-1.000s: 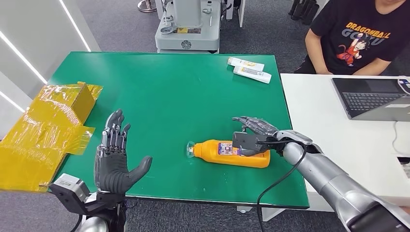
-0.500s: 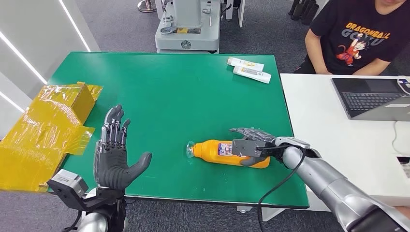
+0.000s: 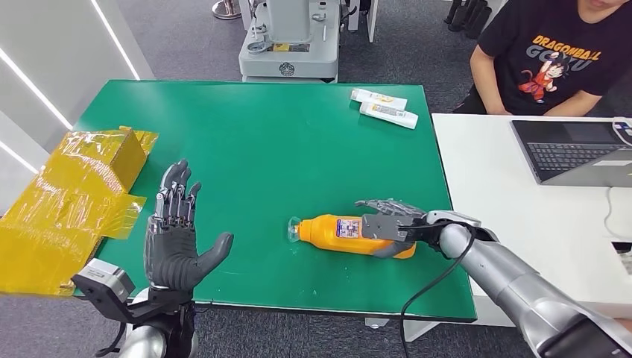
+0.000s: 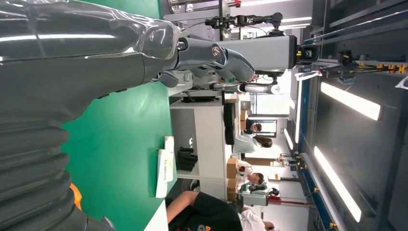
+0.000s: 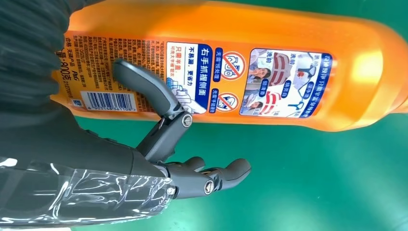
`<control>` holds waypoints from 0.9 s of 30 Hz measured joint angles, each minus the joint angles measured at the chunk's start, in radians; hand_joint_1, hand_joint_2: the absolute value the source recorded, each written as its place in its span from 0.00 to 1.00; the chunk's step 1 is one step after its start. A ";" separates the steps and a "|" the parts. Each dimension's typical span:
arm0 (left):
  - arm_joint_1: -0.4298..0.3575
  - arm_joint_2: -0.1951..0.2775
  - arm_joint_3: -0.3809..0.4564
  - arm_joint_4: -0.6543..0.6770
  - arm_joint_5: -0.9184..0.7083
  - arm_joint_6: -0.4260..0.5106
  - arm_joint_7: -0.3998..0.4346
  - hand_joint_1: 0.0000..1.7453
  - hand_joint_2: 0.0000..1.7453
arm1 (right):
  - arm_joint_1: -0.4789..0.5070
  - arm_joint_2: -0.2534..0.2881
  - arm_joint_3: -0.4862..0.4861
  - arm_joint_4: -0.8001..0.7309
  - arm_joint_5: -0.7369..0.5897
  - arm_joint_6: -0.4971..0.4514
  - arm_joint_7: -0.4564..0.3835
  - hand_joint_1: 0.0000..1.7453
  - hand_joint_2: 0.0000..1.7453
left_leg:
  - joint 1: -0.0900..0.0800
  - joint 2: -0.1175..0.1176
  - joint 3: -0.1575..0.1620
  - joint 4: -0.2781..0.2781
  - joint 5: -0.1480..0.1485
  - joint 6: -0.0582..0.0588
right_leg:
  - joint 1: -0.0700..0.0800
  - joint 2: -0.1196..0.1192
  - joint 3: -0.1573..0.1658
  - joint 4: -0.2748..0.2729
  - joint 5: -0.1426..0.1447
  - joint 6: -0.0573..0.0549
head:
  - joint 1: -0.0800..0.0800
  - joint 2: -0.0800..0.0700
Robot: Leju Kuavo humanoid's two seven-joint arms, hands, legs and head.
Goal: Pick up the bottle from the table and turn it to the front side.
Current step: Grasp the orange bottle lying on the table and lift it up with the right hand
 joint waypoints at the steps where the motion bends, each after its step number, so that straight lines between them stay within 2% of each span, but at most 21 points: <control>1: 0.000 0.000 0.000 0.000 0.001 0.001 0.000 0.00 1.00 | 0.000 0.000 0.000 0.003 0.001 -0.008 0.003 0.32 1.00 | 0.000 0.000 0.000 0.000 0.000 0.000 | 0.000 0.000 0.000 0.000 0.000 0.000 | 0.000 0.000; 6: 0.000 -0.002 0.000 0.001 0.002 0.002 0.000 0.00 1.00 | -0.001 0.000 0.000 0.018 0.004 -0.023 0.007 0.32 1.00 | 0.000 0.000 0.000 0.000 0.000 0.000 | 0.000 0.000 0.000 0.000 0.000 0.000 | 0.000 0.000; 10: 0.000 -0.003 0.000 0.005 0.003 0.002 0.000 0.00 1.00 | -0.002 0.000 0.000 0.025 0.003 -0.024 0.006 0.91 1.00 | 0.000 0.000 0.000 0.000 0.000 0.000 | 0.000 0.000 0.000 0.000 0.000 0.000 | 0.000 0.000; 15: 0.000 -0.007 0.000 0.006 0.015 0.005 -0.007 0.00 1.00 | -0.011 0.000 0.000 0.029 -0.003 -0.029 0.004 0.91 1.00 | 0.000 0.000 0.001 0.000 0.000 0.000 | 0.000 0.000 0.001 0.000 0.000 0.000 | 0.000 0.000; 18: 0.000 -0.008 0.000 0.007 0.017 0.005 -0.009 0.00 1.00 | -0.012 -0.001 0.000 0.032 -0.005 -0.032 0.006 0.86 1.00 | 0.000 0.000 0.001 0.000 0.000 0.000 | 0.000 0.000 0.001 0.000 0.000 0.000 | 0.000 0.000; 21: 0.000 -0.008 0.000 0.011 0.020 0.007 -0.012 0.00 1.00 | -0.012 -0.002 -0.001 0.035 -0.005 -0.043 0.006 0.94 1.00 | 0.000 0.000 0.001 0.001 0.000 0.000 | 0.000 0.000 0.001 0.000 0.000 0.000 | 0.000 0.000; 27: -0.003 -0.008 0.000 0.023 0.035 0.010 -0.021 0.00 1.00 | -0.003 -0.005 -0.013 0.037 0.001 -0.075 0.003 0.95 1.00 | 0.000 0.000 0.001 0.001 0.000 0.000 | 0.000 0.000 0.001 0.000 0.000 0.001 | 0.000 0.000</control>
